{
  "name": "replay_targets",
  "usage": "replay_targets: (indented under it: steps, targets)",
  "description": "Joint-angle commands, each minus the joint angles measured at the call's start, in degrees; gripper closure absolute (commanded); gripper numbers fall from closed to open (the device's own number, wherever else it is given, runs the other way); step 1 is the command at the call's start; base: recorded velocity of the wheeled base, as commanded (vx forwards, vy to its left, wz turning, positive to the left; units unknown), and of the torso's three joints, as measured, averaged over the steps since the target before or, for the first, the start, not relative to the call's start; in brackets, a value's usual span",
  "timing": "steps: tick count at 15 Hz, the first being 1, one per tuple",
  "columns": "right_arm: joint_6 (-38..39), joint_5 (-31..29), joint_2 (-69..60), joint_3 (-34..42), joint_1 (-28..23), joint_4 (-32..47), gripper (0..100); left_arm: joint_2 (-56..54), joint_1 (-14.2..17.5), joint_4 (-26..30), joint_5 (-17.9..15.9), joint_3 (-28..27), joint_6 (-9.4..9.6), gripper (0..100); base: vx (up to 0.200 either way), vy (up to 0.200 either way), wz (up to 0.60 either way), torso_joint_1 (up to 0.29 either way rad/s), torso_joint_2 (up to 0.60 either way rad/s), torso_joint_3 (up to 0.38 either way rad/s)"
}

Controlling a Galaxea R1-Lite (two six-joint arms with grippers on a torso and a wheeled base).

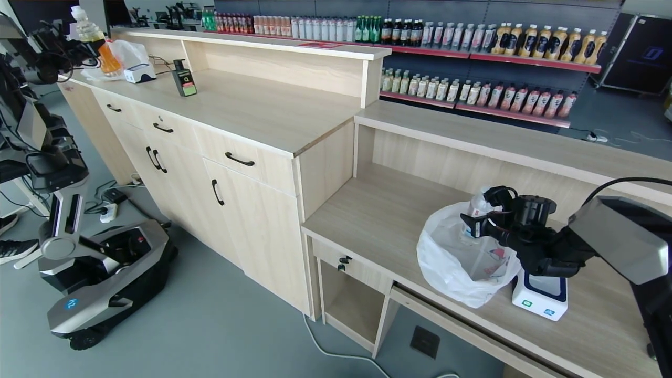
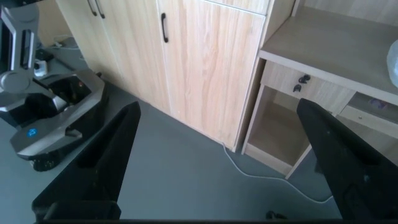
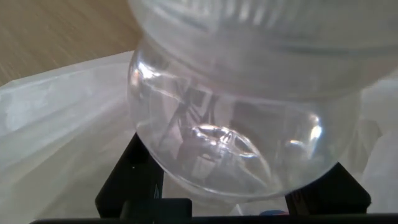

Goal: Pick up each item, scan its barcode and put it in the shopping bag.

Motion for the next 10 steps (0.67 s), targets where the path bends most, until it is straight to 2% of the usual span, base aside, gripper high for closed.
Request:
replay_targets:
  steps: [1,10]
  targets:
    - [0.05,0.12,1.04,-0.08,-0.22,-0.25,100,-0.02,-0.01,0.0,0.0,0.0,0.0,0,0.0,0.0,0.0,0.0,0.0,0.0]
    - [-0.04,1.61,3.24,0.97,-1.97,-1.12,100,-0.02,-0.01,0.0,0.0,0.0,0.0,0,0.0,0.0,0.0,0.0,0.0,0.0]
